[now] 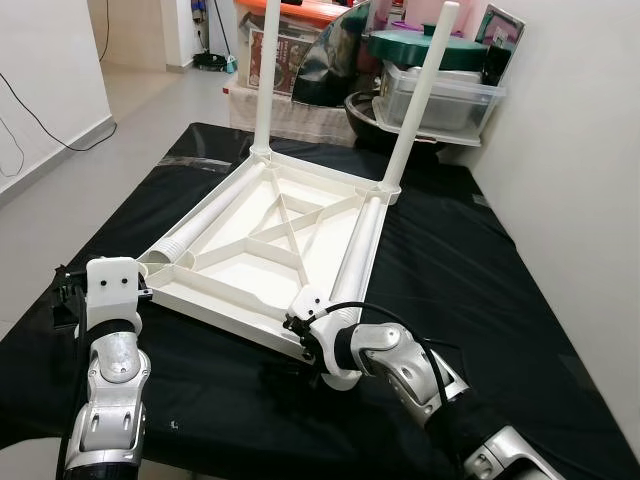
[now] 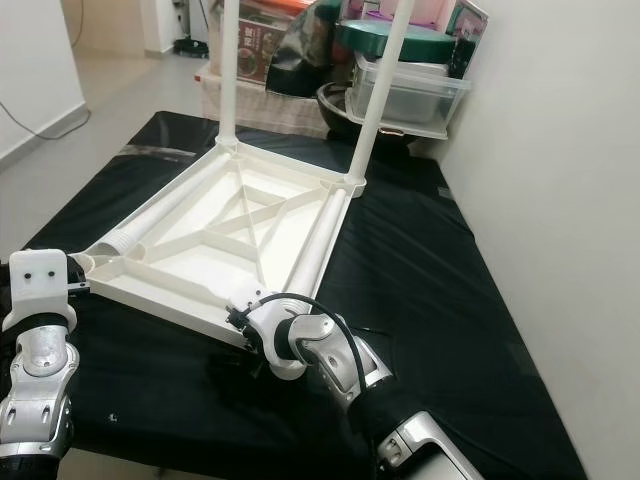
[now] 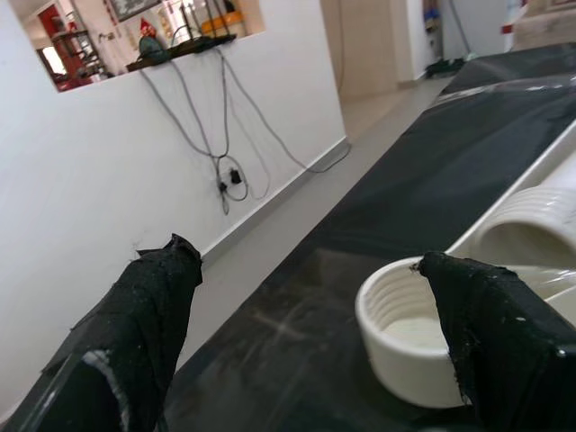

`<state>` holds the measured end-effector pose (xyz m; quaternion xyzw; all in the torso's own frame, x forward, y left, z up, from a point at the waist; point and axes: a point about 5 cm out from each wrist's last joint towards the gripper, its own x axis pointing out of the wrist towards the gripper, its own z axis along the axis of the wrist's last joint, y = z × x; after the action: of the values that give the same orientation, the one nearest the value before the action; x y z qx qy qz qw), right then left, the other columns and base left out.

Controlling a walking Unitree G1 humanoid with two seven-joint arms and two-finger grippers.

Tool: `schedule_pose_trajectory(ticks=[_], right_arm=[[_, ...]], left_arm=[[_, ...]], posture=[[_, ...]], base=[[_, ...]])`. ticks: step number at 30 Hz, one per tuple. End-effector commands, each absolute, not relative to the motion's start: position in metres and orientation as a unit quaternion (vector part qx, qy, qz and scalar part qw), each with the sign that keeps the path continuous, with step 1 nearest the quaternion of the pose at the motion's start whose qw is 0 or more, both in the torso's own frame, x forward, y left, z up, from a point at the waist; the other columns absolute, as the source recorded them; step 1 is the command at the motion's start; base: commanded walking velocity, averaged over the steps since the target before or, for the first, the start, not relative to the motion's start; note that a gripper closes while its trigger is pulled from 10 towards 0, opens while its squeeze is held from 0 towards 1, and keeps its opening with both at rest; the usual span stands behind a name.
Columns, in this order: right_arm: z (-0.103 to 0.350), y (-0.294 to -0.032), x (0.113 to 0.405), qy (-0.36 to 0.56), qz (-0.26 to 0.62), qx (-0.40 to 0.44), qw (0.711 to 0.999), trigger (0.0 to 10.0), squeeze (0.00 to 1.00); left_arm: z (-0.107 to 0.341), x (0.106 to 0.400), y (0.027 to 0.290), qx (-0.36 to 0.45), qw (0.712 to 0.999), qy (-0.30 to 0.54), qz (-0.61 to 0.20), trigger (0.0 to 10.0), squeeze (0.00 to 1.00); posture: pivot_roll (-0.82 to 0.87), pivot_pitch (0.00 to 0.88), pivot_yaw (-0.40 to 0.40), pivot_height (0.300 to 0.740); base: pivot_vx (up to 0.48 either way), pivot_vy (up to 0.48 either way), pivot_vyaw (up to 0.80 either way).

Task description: Building children table

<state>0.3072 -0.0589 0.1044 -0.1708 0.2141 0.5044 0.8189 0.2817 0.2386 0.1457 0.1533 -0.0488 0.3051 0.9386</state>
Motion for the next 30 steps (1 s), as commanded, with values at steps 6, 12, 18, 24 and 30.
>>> schedule_pose_trajectory(ticks=[6,12,18,24,30], right_arm=[[0.09,-0.116,0.281,0.249,0.556,-0.258,0.75,0.0,0.0],[0.096,-0.154,0.259,0.255,0.579,-0.279,0.723,0.0,0.0],[0.099,-0.212,0.223,0.307,0.57,-0.308,0.697,0.0,0.0],[0.1,-0.236,0.213,0.329,0.559,-0.318,0.692,0.0,0.0],[0.108,-0.232,0.172,0.327,0.611,-0.287,0.661,0.0,0.0]], left_arm=[[0.141,0.281,0.236,0.146,0.941,-0.037,0.303,10.0,0.0],[0.14,0.279,0.238,0.147,0.94,-0.033,0.307,10.0,0.0],[0.135,0.277,0.238,0.147,0.942,-0.023,0.302,10.0,0.0],[0.135,0.277,0.239,0.147,0.942,-0.021,0.302,10.0,0.0],[0.132,0.276,0.241,0.145,0.941,-0.014,0.305,10.0,0.0]], posture=[[0.22,0.0,-0.173,0.74],[0.2,0.0,-0.168,0.74],[0.18,0.0,-0.16,0.74],[0.18,0.0,-0.161,0.74],[0.17,0.0,-0.166,0.74]], base=[[0.0,0.0,0.0],[0.0,0.0,0.0],[0.0,0.0,0.0],[0.0,0.0,0.0],[0.0,0.0,0.0]])
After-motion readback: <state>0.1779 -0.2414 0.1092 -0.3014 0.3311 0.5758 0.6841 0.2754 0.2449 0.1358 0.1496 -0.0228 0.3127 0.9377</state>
